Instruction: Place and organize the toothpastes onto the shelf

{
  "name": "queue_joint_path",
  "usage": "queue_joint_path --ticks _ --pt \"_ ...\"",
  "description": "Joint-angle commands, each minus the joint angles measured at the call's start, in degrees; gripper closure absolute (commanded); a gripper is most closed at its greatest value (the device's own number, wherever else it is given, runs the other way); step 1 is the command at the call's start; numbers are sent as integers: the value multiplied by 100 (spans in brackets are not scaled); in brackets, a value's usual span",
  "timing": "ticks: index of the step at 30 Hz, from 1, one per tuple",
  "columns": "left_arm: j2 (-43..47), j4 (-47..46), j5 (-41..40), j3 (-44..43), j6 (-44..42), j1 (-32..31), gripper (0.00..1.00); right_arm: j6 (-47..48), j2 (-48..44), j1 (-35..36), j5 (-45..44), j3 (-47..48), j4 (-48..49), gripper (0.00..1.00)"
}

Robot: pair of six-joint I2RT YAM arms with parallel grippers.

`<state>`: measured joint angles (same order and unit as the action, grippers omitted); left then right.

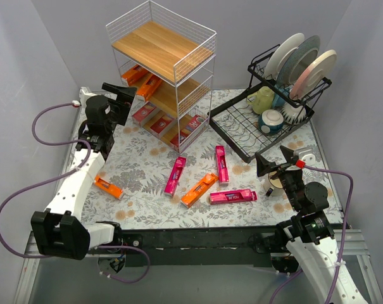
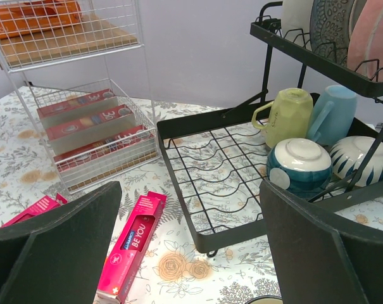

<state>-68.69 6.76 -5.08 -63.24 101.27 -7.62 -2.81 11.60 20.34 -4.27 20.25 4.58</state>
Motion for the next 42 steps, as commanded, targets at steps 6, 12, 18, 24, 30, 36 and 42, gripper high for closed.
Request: queue_joint_path --ticks 6,12,18,24,30,36,42 --pt "-672 -325 323 -179 1158 15 21 8 -149 23 -100 199 219 1" --pt "-980 -605 402 -206 1166 15 26 -9 -158 23 -135 207 219 1" --pt "-1182 -834 455 -215 1246 15 35 -9 -166 32 -144 216 219 1" --pt "-1279 -984 499 -276 1360 15 48 -9 -166 32 -162 216 219 1" --pt "-1323 -897 403 -434 1325 23 60 -9 -158 32 -153 216 210 1" --pt "-1446 -782 491 -628 1193 181 63 -9 -158 23 -170 216 210 1" --pt "-1621 -782 701 -803 1158 384 64 0 -149 32 -179 216 210 1"
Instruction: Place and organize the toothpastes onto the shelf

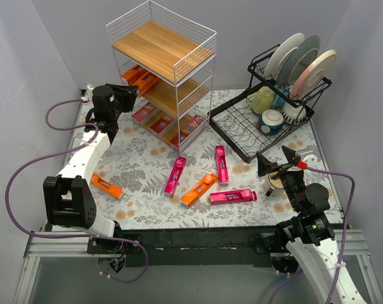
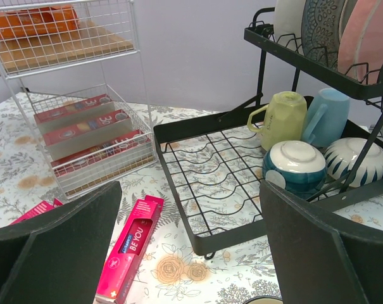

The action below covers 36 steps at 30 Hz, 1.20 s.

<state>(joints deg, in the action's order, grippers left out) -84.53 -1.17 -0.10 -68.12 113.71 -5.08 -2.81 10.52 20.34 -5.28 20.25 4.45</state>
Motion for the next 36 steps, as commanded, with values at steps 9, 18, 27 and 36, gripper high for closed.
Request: queue_joint_path --ticks 9,18,27,36 --pt "-432 82 414 -703 -244 157 64 8 -24 23 -87 225 214 1" --pt "-520 82 607 -694 -235 165 64 8 -33 23 -79 225 214 1" --pt "-722 372 713 -949 -367 174 58 8 -59 23 -96 234 206 1" --pt "-565 504 678 -914 -464 332 39 0 -68 32 -96 225 206 1"
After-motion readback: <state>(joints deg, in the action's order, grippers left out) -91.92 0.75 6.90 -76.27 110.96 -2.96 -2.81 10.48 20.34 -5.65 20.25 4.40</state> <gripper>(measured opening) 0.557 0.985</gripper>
